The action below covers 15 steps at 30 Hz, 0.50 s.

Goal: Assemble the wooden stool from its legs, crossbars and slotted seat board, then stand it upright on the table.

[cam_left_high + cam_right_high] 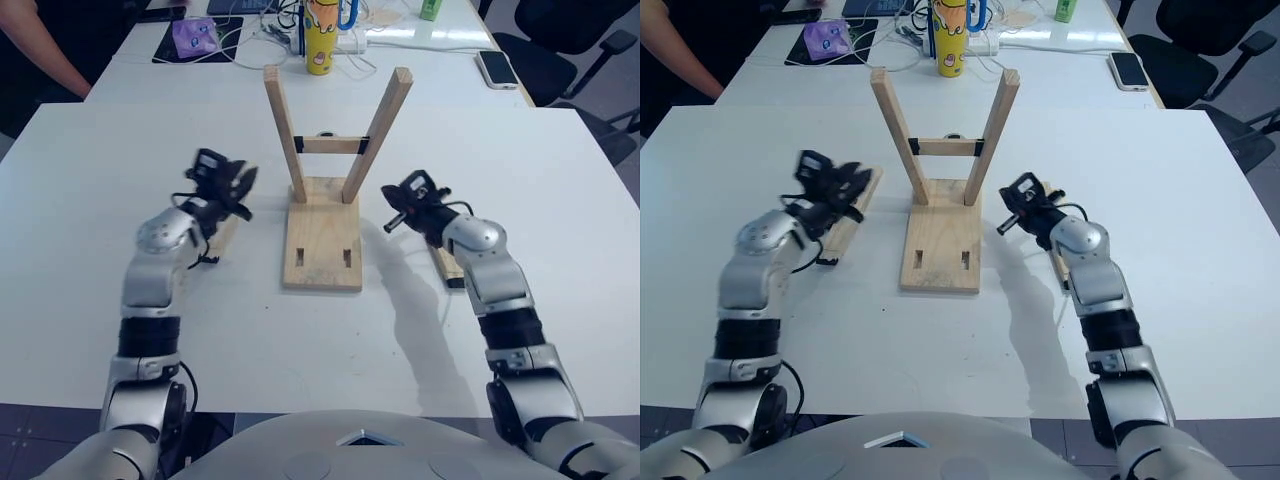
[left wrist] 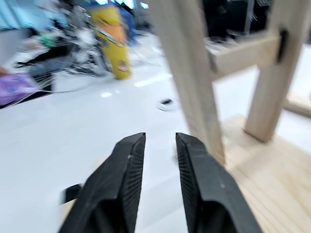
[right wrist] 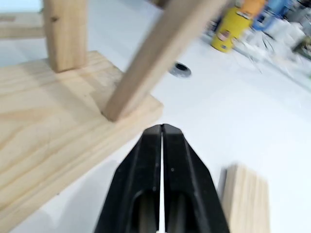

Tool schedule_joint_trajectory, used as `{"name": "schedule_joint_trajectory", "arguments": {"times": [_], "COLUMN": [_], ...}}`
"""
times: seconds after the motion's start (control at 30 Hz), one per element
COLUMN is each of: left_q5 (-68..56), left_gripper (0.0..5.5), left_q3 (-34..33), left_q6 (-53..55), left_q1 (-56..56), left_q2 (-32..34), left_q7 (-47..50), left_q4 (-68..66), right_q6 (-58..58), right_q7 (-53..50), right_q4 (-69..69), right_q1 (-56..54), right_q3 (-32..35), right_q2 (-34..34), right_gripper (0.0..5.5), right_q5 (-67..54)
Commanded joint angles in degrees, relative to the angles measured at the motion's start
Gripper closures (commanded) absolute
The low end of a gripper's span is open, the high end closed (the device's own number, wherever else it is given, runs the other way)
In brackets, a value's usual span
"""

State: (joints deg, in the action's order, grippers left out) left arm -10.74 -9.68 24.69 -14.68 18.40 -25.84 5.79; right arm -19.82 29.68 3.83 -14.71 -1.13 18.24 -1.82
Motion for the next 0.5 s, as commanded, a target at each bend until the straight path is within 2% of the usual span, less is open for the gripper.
{"name": "schedule_joint_trajectory", "arguments": {"times": [0.03, 0.1, 0.2, 0.27, 0.4, 0.5], "left_q5": [-2.2, -3.01, -6.11, -6.8, -4.01, -1.42], "left_gripper": [3.5, 3.25, 2.82, 2.79, 2.79, 2.79], "left_q3": [-5.9, -8.12, -10.52, -10.89, -7.71, -4.77], "left_q6": [1.58, 1.29, 1.79, 1.49, -1.25, -3.16], "left_q1": [-0.36, -2.63, -7.62, -9.6, -13.8, -15.33], "left_q2": [2.19, 3.25, 3.64, 4.49, 6.98, 7.94], "left_q7": [2.55, 3.16, 2.28, 1.34, -1.13, -2.08], "left_q4": [-5.96, -12.76, -23.05, -27.89, -39.38, -44.86], "right_q6": [-4.6, -6.96, -9.99, -10.4, -10.62, -10.84], "right_q7": [-5.67, -7.86, -6.58, -5.85, -5.11, -4.65], "right_q4": [-4.1, -3.63, -4.26, -4.31, -5.17, -5.82], "right_q1": [2.6, 1.25, -0.31, -1.03, -1.08, -0.74], "right_q3": [2.06, 2.01, 1.67, 0.89, -1.6, -2.77], "right_q2": [-3.24, -4.83, -6.02, -6.45, -6.74, -6.55], "right_gripper": [5.5, 5.5, 5.05, 4.78, 4.17, 4.17], "right_q5": [-1.57, -2.02, -4.8, -5.75, -6.07, -6.37]}}
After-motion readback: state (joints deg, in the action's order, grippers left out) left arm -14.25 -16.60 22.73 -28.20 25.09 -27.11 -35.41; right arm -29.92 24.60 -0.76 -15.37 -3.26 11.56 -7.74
